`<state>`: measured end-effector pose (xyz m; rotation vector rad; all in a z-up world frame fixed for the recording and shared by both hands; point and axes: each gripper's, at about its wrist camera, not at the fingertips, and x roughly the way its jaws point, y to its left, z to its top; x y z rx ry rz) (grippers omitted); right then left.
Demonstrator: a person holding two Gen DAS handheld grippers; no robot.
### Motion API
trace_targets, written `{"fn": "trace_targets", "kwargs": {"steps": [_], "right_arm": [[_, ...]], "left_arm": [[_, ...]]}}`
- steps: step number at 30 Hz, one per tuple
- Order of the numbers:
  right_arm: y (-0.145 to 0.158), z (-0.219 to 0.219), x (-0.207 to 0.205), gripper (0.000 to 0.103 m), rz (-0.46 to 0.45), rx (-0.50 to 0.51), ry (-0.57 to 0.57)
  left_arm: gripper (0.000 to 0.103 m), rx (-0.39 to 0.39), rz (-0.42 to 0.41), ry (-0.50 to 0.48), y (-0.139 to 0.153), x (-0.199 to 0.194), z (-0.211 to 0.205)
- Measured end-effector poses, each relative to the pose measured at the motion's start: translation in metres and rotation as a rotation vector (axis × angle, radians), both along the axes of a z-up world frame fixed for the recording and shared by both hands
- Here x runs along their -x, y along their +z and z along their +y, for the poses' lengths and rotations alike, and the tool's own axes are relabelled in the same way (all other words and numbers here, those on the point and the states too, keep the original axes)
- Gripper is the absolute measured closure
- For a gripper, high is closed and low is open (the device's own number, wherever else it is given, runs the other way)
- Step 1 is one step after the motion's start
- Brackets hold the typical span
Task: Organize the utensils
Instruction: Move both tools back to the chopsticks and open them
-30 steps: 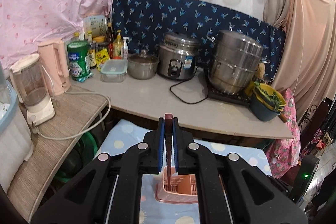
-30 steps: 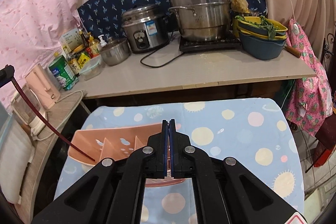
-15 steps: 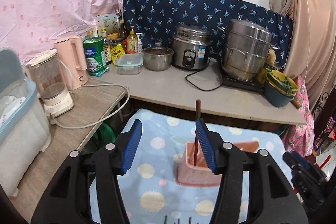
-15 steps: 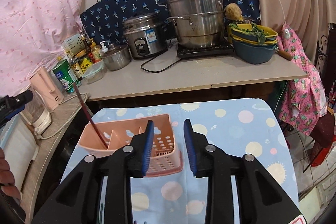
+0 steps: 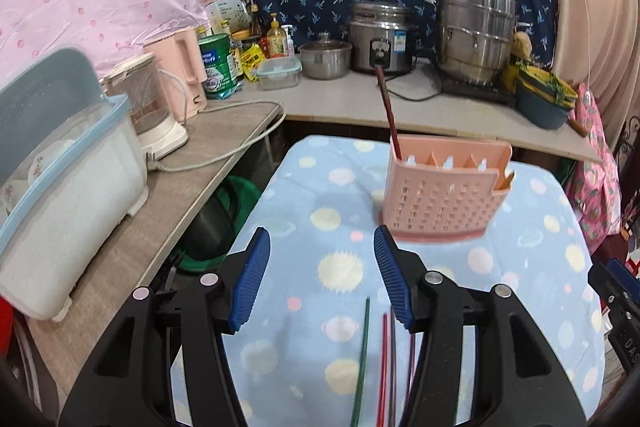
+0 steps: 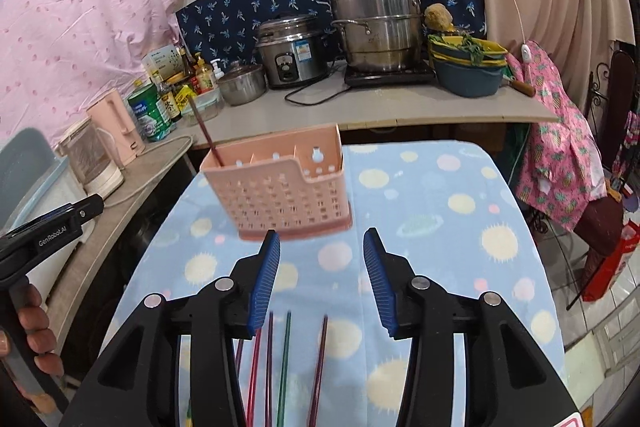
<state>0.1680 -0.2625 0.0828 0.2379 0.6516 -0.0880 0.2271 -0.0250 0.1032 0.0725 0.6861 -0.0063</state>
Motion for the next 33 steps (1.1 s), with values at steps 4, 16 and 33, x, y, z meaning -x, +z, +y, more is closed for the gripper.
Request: {"fn": "trace_targets", "kwargs": {"steps": [4,16,33], "right_arm": [[-0.021,0.008,0.030,0.060,0.045,0.012,0.003],[-0.085,0.033,0.091,0.060,0.168,0.036,0.035],[-0.141,0.064,0.122,0.071,0.276,0.044,0.068]], "left_arm": [[0.052,-0.014,0.036,0.001,-0.020,0.022,0.006],[0.052,-0.042,0.163,-0.011,-0.089,0.077,0.019],[0.052,-0.059,0.249,-0.042,-0.141,0.121,0.025]]}}
